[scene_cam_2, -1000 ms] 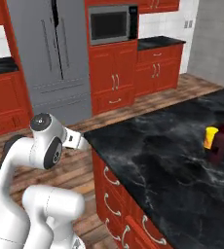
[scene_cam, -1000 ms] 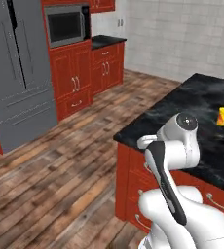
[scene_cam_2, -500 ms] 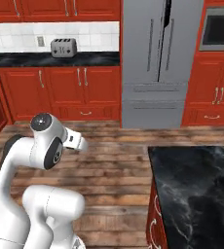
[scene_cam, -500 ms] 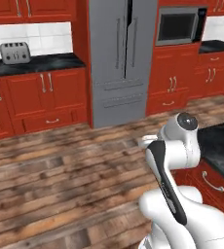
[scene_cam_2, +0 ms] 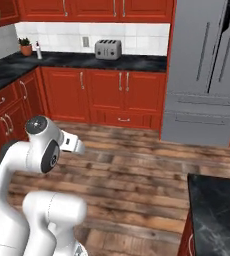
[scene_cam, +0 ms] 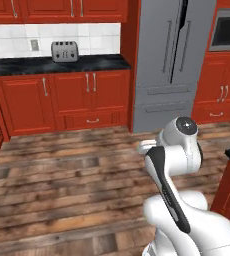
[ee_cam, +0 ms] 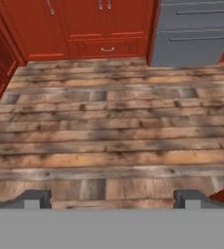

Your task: Place the drinks on the dining counter in a tight cluster.

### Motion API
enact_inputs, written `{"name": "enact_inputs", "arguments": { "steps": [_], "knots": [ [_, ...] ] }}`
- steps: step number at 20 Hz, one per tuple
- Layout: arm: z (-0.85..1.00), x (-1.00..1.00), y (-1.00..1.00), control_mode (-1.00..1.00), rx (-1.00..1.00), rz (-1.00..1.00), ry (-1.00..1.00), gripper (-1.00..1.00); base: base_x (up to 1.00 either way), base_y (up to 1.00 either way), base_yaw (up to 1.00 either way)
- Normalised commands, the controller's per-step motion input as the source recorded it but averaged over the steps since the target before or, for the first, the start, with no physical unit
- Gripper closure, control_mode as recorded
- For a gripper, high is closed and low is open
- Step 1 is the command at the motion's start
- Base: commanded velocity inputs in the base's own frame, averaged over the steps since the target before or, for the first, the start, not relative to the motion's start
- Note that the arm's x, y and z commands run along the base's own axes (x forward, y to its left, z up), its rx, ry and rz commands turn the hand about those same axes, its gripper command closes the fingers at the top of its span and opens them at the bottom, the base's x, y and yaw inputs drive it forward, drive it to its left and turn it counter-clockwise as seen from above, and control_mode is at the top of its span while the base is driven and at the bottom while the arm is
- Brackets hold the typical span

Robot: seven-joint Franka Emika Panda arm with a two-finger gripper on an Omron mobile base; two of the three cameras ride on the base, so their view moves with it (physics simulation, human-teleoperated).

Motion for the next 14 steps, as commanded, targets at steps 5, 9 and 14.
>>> {"name": "enact_inputs", "arguments": {
  "steps": [5, 9, 14],
  "knots": [
    [0.0, 0.0, 0.0, 1.0, 0.0, 0.0, 0.0, -1.0, 0.57, 0.45, 0.22],
    [0.0, 0.0, 0.0, 1.0, 0.0, 0.0, 0.0, -1.0, 0.59, 0.36, 0.28],
    [0.0, 0.0, 0.0, 1.0, 0.0, 0.0, 0.0, -1.0, 0.64, 0.29, 0.3]
  ]
}}
